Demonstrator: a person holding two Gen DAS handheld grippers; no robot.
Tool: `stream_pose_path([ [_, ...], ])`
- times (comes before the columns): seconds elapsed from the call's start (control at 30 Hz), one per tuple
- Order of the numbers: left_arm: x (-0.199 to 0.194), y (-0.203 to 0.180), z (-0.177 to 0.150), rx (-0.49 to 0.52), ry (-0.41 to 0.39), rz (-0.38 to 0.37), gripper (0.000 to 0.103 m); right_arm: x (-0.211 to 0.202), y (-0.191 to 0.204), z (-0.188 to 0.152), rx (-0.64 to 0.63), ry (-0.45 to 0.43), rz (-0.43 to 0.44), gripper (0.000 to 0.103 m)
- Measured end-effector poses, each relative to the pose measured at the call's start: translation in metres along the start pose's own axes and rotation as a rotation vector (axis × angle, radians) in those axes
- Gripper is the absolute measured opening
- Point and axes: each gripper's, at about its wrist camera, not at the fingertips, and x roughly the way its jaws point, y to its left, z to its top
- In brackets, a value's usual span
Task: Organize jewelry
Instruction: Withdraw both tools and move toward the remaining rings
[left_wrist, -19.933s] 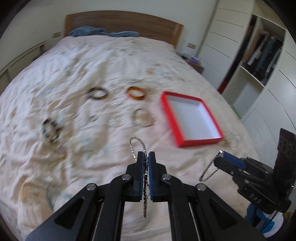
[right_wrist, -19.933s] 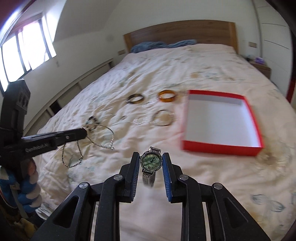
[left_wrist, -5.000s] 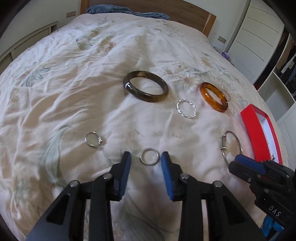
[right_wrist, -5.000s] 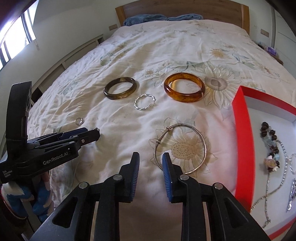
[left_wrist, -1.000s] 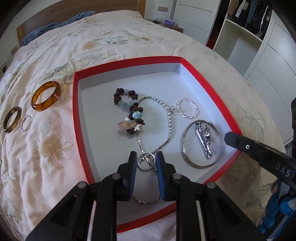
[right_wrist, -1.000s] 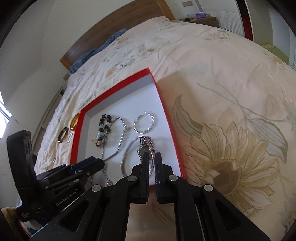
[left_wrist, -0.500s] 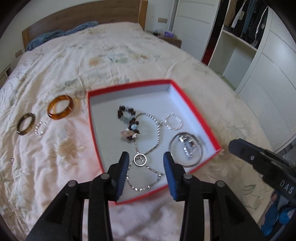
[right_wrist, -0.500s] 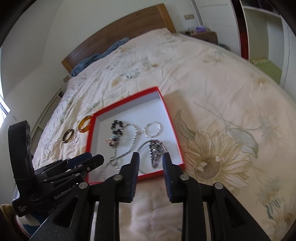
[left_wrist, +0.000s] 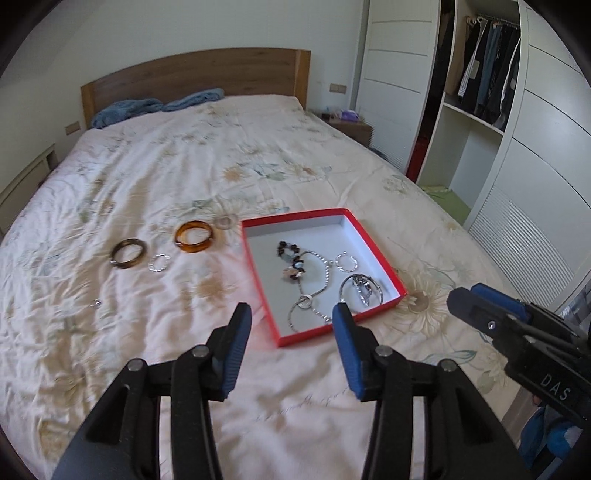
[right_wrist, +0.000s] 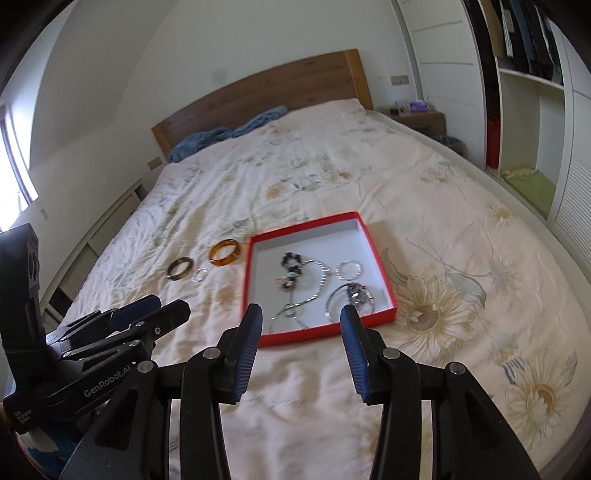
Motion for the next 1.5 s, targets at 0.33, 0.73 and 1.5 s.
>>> stream_pose_path([
  [0.33, -0.063, 0.036, -0.028, -0.051, -0.057, 0.083, 0.044, -0.039, 0.054, -0.021, -0.074, -0.035, 0.021, 0.048],
  [0.73, -0.126, 0.077, -0.059, -0.103, -0.145, 0.157, 0.044, -0.071, 0.117, -0.039, -0.173, -0.062, 0.047, 0.052],
  [1.5, -0.160, 0.165, -0.105, -0.230, -0.156, 0.330, 0.044, -0.070, 0.171, -0.062, -0.285, -0.039, 0.106, 0.057],
])
